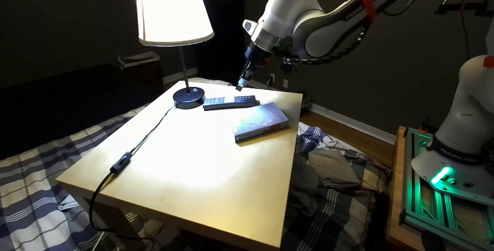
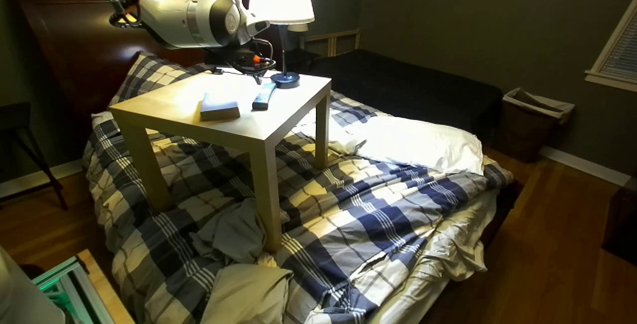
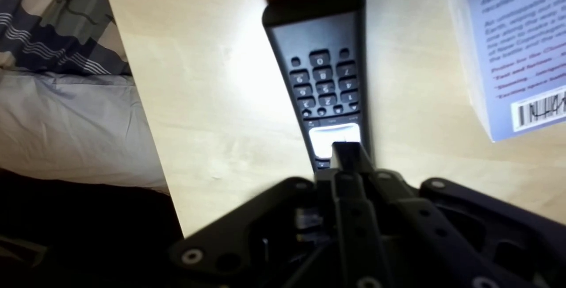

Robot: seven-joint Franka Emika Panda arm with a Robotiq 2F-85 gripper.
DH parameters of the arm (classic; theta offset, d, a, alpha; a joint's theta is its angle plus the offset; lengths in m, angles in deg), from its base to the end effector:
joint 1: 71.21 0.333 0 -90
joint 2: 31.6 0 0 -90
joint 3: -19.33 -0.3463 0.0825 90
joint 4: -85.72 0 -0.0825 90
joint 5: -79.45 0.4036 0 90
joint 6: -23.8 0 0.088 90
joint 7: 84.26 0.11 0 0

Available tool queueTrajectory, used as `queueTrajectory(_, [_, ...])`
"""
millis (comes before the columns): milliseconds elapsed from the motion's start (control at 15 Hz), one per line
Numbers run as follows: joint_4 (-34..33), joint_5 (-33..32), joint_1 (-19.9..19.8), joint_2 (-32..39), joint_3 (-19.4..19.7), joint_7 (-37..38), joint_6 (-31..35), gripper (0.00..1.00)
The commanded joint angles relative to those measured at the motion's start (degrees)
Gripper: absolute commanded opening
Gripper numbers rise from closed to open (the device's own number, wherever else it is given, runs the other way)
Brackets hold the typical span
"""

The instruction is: Press a button on the remote

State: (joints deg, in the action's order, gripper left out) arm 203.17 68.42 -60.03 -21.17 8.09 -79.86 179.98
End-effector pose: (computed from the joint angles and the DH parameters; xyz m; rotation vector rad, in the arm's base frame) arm 0.5928 0.2464 0.4227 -2.9331 -0.6849 -0.7757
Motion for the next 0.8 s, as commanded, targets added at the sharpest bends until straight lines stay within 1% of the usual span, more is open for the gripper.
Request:
queueTrajectory(0, [-0.3, -0.4, 0.9, 1.4, 1.0, -0.6, 1.7, 0.0])
queueTrajectory(733, [-1.0, -0.9, 1.5, 3.9, 1.9, -0.5, 3.7, 0.0])
